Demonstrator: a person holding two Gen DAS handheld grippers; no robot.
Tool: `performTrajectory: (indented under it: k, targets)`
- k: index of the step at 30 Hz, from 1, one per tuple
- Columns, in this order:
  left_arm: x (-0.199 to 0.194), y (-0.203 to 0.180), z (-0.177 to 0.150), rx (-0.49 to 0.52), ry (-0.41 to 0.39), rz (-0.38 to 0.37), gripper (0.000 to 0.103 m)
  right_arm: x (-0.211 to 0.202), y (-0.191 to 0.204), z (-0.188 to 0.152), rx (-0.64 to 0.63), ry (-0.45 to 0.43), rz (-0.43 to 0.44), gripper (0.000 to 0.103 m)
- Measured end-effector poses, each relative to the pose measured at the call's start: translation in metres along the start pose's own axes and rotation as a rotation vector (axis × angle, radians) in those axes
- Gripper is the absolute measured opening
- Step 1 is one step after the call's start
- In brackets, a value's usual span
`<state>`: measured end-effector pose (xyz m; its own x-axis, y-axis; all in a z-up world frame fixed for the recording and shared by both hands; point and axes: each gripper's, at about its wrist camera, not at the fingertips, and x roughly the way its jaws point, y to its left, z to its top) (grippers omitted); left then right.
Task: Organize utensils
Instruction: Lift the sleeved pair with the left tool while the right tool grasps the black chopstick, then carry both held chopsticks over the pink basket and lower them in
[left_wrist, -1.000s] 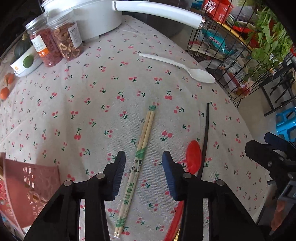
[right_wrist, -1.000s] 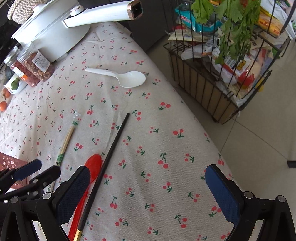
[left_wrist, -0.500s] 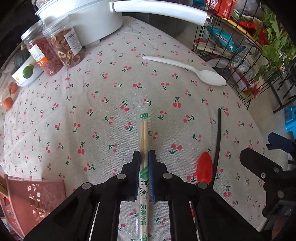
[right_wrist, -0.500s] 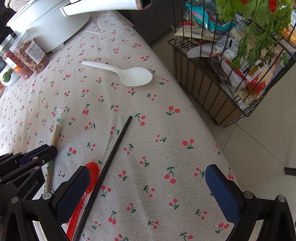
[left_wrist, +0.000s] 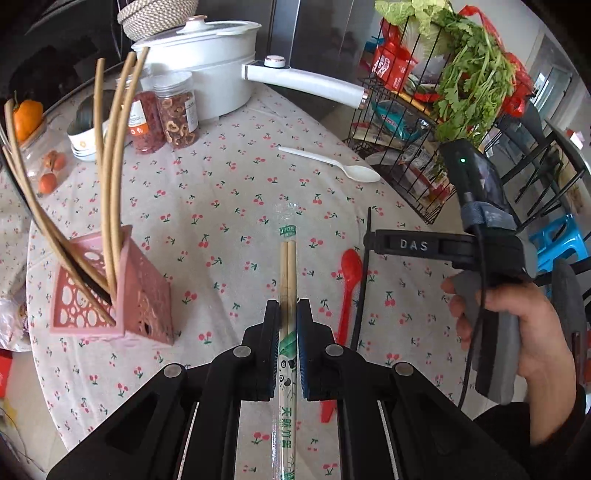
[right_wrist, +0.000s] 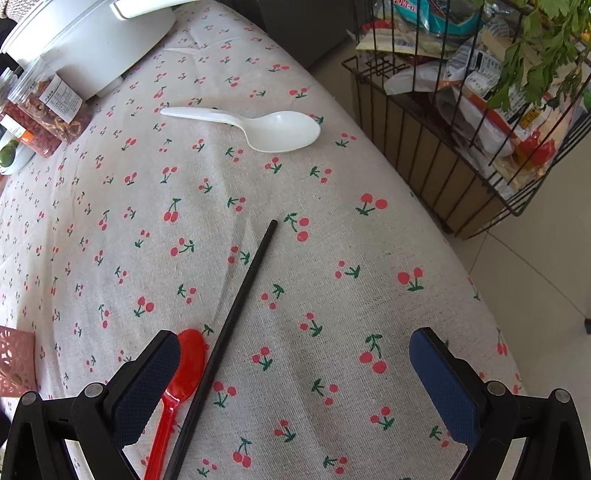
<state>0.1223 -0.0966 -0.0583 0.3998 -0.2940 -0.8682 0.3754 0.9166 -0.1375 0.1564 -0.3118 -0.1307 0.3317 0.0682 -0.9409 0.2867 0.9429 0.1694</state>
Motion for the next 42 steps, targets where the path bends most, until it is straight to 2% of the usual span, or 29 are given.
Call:
performTrajectory:
  k: [3, 7, 9, 12, 15, 17, 18, 19, 20, 21, 24, 27, 29, 34, 38, 42]
  targets:
    - [-0.013, 0.012, -0.019, -0.019, -0.013, -0.008, 0.009, 0.009, 0.006, -0.001, -0.023, 0.003, -0.042, 0.102]
    - [-0.019, 0.029, -0.029, -0.076, -0.031, -0.044, 0.009, 0.017, 0.024, -0.003, -0.112, -0.033, -0.157, 0.099]
    - [-0.022, 0.03, -0.03, -0.074, -0.048, -0.047, 0.009, 0.016, 0.026, -0.003, -0.105, -0.052, -0.155, 0.098]
    - [-0.027, 0.032, -0.032, -0.064, -0.065, -0.053, 0.009, 0.012, 0.024, -0.002, -0.084, -0.054, -0.157, 0.087]
    - [-0.029, 0.037, -0.036, -0.066, -0.062, -0.06, 0.009, 0.007, 0.026, -0.004, -0.104, -0.066, -0.147, 0.069]
    - [-0.029, 0.04, -0.038, -0.072, -0.059, -0.06, 0.009, 0.004, 0.026, -0.005, -0.12, -0.075, -0.145, 0.049]
    - [-0.03, 0.043, -0.039, -0.076, -0.06, -0.064, 0.009, 0.004, 0.025, -0.005, -0.12, -0.081, -0.144, 0.046]
    - [-0.031, 0.043, -0.04, -0.078, -0.061, -0.065, 0.009, 0.004, 0.023, -0.005, -0.121, -0.086, -0.143, 0.037]
    - [-0.033, 0.044, -0.041, -0.079, -0.064, -0.063, 0.009, 0.003, 0.021, -0.005, -0.122, -0.09, -0.135, 0.022]
    - [-0.034, 0.045, -0.042, -0.079, -0.067, -0.061, 0.009, 0.003, 0.019, -0.005, -0.116, -0.084, -0.102, 0.015]
    - [-0.036, 0.048, -0.045, -0.093, -0.071, -0.054, 0.009, 0.002, 0.015, -0.007, -0.105, -0.074, -0.056, 0.013]
    - [-0.041, 0.052, -0.047, -0.108, -0.083, -0.049, 0.009, -0.002, 0.007, -0.011, -0.035, -0.035, 0.071, 0.006]
    - [-0.048, 0.053, -0.048, -0.118, -0.1, -0.046, 0.009, -0.01, 0.004, -0.014, -0.013, -0.037, 0.111, 0.004]
    - [-0.07, 0.055, -0.048, -0.136, -0.16, -0.044, 0.009, -0.052, 0.004, -0.026, -0.003, -0.117, 0.158, 0.004]
    - [-0.09, 0.054, -0.047, -0.122, -0.224, -0.034, 0.009, -0.099, 0.012, -0.039, -0.041, -0.228, 0.213, 0.004]
    - [-0.108, 0.059, -0.042, -0.145, -0.285, -0.063, 0.009, -0.135, 0.025, -0.053, -0.093, -0.331, 0.24, 0.004]
